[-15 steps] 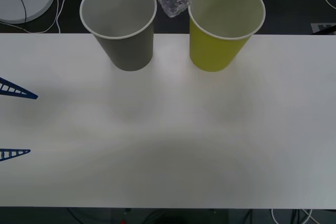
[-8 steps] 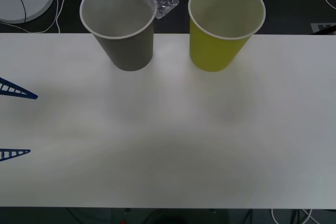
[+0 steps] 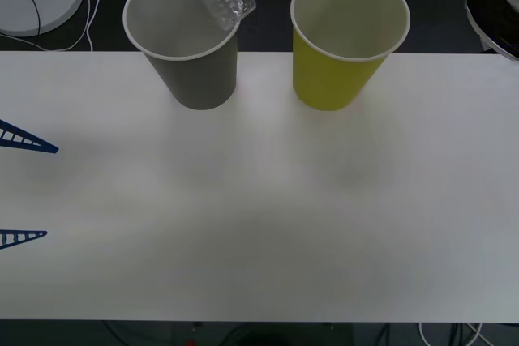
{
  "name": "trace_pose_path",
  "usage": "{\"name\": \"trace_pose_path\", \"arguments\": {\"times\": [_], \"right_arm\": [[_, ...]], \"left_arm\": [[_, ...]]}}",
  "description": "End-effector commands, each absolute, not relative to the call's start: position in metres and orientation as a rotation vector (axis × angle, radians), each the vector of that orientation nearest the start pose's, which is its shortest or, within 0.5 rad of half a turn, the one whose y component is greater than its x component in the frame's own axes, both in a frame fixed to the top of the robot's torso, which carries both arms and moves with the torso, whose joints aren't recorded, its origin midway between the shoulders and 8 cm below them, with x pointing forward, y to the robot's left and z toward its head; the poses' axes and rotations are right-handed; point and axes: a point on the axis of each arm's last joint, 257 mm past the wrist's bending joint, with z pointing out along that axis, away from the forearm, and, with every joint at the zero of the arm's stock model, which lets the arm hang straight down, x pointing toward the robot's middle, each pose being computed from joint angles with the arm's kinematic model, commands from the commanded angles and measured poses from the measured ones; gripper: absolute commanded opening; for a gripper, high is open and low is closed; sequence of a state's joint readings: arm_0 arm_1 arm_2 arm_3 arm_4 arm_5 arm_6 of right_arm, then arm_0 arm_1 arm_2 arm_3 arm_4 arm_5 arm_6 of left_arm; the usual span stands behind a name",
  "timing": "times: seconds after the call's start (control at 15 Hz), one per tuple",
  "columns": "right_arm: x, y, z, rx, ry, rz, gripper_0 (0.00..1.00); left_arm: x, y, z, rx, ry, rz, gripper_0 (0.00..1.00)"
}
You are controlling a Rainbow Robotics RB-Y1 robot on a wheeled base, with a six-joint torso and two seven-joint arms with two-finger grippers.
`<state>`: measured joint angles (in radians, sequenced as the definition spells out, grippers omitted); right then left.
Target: Put the can into the green bin and the plastic bottle into the gray bin
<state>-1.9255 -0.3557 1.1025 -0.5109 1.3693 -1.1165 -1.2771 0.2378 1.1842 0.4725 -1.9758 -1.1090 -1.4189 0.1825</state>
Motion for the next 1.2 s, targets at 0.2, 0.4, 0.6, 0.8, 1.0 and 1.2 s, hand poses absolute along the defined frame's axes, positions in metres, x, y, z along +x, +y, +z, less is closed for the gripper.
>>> {"name": "trace_pose_path", "arguments": {"times": [0.2,0.4,0.6,0.8,1.0,1.2], "right_arm": [[0.594,0.113,0.081,-1.053,2.096,0.319,0.00],[0.594,0.125,0.080,-1.048,2.080,0.316,0.00],[0.595,0.133,0.076,-1.051,2.067,0.305,0.00],[0.596,0.137,0.076,-1.048,2.057,0.298,0.00],[0.598,0.142,0.076,-1.046,2.042,0.292,0.00],[0.598,0.143,0.073,-1.045,2.041,0.293,0.00]], "left_arm": [[0.307,0.294,-0.099,1.658,1.596,-0.388,1.00],[0.307,0.294,-0.099,1.658,1.596,-0.388,1.00],[0.307,0.294,-0.099,1.658,1.596,-0.388,1.00],[0.307,0.294,-0.099,1.658,1.596,-0.388,1.00],[0.307,0.294,-0.099,1.658,1.596,-0.388,1.00],[0.307,0.294,-0.099,1.658,1.596,-0.388,1.00]]}}
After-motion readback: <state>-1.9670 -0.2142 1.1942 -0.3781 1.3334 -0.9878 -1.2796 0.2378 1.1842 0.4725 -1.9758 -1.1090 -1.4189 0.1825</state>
